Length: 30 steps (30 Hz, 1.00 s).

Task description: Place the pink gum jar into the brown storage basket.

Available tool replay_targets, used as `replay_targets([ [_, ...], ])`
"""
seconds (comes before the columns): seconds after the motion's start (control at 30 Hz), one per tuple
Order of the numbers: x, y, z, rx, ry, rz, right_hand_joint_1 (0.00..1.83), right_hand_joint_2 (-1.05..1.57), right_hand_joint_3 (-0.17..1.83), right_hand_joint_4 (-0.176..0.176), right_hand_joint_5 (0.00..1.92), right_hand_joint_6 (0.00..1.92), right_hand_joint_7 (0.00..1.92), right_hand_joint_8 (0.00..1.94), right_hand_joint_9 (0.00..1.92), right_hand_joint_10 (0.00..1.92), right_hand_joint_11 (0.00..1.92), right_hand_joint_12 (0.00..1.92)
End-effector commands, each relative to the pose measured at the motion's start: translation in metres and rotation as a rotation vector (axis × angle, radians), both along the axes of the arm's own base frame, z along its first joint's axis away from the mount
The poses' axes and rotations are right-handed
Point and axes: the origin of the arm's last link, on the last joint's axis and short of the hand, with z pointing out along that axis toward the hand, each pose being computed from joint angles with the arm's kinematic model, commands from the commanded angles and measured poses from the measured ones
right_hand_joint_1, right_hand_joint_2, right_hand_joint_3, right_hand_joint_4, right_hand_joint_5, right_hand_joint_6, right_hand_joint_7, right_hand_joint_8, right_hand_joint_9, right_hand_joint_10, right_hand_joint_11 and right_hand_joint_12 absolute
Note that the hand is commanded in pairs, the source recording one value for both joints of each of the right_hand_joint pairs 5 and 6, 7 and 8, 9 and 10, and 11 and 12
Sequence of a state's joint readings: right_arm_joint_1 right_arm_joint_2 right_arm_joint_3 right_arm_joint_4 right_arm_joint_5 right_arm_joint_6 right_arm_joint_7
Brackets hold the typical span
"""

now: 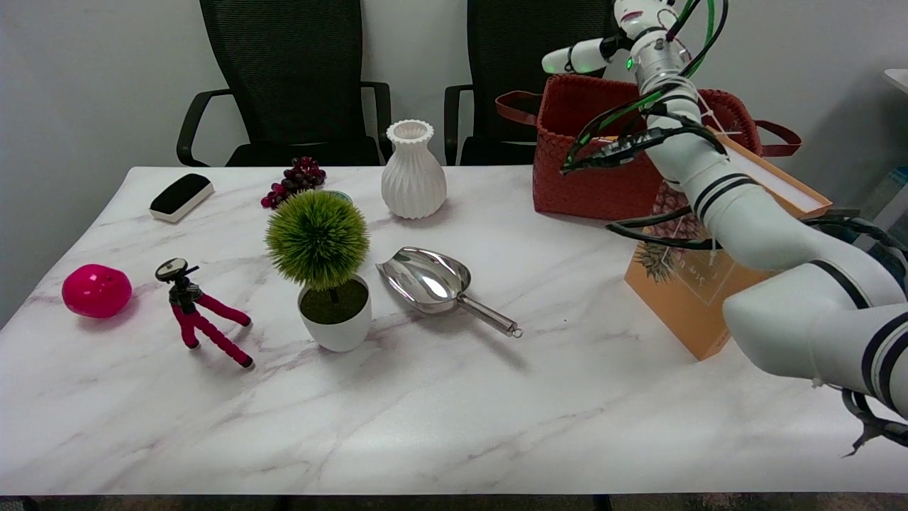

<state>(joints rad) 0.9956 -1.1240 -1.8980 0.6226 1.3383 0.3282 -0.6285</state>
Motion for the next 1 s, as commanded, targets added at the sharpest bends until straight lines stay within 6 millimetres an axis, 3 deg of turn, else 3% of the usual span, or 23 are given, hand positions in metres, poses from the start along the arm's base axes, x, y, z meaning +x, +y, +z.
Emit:
replay_targets([
  [0.03,0.027,0.048,-0.026,0.236,-0.298,0.324,0.62,0.51,-0.17,0.0,0.0,0.0,0.0,0.0,0.0,0.0,0.0,0.0],
  [0.23,0.02,0.067,-0.041,0.386,-0.566,0.418,0.56,0.5,-0.16,0.0,0.0,0.0,0.0,0.0,0.0,0.0,0.0,0.0],
  [0.4,0.001,0.089,-0.059,0.503,-0.731,0.43,0.55,0.5,-0.17,0.0,0.0,0.0,0.0,0.0,0.0,0.0,0.0,0.0],
  [0.57,-0.012,0.112,-0.072,0.561,-0.831,0.464,0.56,0.44,-0.17,0.0,0.0,0.0,0.0,0.0,0.0,0.0,0.0,0.0],
  [0.83,-0.056,0.146,-0.082,0.619,-1.014,0.471,0.58,0.3,-0.12,0.0,0.0,0.0,0.0,0.0,0.0,0.0,0.07,0.07],
  [1.0,-0.068,0.162,-0.091,0.66,-1.04,0.471,0.57,0.3,-0.15,0.0,0.0,0.0,0.0,0.0,0.0,0.0,0.11,0.11],
])
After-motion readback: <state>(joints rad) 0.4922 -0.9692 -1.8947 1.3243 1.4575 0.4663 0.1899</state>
